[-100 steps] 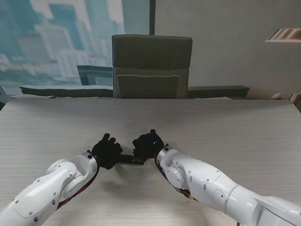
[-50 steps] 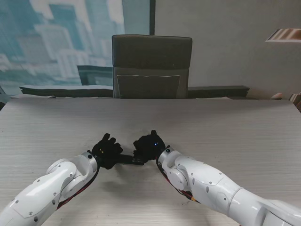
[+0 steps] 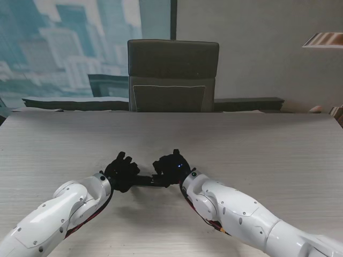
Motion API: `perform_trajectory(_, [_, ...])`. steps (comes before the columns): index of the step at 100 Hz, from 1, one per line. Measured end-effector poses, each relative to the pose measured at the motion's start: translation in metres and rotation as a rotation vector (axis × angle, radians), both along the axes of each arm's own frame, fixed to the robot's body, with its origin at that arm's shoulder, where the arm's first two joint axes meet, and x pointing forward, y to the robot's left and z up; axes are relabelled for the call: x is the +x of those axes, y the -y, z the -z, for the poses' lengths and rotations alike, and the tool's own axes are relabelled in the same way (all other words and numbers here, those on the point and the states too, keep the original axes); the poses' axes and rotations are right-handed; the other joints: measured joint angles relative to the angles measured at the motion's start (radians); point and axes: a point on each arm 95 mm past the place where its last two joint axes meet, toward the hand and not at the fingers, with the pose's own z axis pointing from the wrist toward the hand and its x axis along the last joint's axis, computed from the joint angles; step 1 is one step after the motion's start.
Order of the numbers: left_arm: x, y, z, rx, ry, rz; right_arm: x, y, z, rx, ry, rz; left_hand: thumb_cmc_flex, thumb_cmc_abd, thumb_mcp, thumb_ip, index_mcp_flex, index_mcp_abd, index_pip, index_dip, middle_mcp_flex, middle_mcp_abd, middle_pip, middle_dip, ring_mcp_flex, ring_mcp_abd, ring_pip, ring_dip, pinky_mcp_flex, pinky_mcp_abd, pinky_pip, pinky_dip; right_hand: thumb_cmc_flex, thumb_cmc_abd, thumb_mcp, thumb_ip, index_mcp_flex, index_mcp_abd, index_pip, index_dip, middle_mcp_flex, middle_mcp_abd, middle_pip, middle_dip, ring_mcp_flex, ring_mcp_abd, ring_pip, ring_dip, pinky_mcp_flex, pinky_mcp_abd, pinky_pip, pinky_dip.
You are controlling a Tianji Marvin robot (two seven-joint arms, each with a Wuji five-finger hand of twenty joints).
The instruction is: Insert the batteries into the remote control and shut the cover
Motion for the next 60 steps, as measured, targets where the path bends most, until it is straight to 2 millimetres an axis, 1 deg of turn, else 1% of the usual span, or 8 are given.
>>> perform_trajectory(31, [0.0, 0.001, 0.0, 0.006, -0.001, -0.005, -0.011, 0.004, 0.001, 0.014, 0.002, -0.003, 0.001, 0.002, -0.003, 0.0, -0.005, 0.0, 0.0, 0.002, -0.005, 0.0, 0.0, 0.0, 0.0, 0.0, 0.0, 0.0, 0.0, 0.0, 0.0, 0.0, -0.001, 0.002, -0.001, 0.001, -0.002, 0.0, -0.013, 0.027, -0.023, 0.001, 0.0, 0.0, -0.014, 0.0, 0.0, 0.0, -0.005, 0.0, 0.0, 0.0])
perform_trajectory(35, [0.0, 0.001, 0.0, 0.007, -0.002, -0.004, -0.013, 0.004, 0.002, 0.011, 0.002, -0.006, 0.001, 0.002, -0.003, 0.0, -0.005, 0.0, 0.0, 0.003, -0.005, 0.0, 0.0, 0.0, 0.0, 0.0, 0.0, 0.0, 0.0, 0.0, 0.0, 0.0, -0.002, 0.022, -0.002, 0.001, -0.007, 0.017, -0.016, 0.032, -0.023, 0.001, 0.0, 0.001, -0.014, 0.0, 0.0, 0.0, -0.007, 0.0, 0.0, 0.0])
perform_trajectory(60, [0.0, 0.001, -0.001, 0.008, -0.002, -0.005, -0.016, 0.005, 0.003, 0.009, -0.006, -0.008, 0.001, 0.002, -0.003, 0.0, -0.005, 0.0, 0.0, 0.01, -0.005, 0.0, 0.0, 0.0, 0.0, 0.0, 0.0, 0.0, 0.0, 0.0, 0.0, 0.0, -0.002, 0.03, -0.011, 0.001, -0.008, 0.027, -0.018, 0.034, -0.023, 0.002, 0.0, 0.001, -0.014, 0.0, 0.0, 0.0, -0.009, 0.0, 0.0, 0.0])
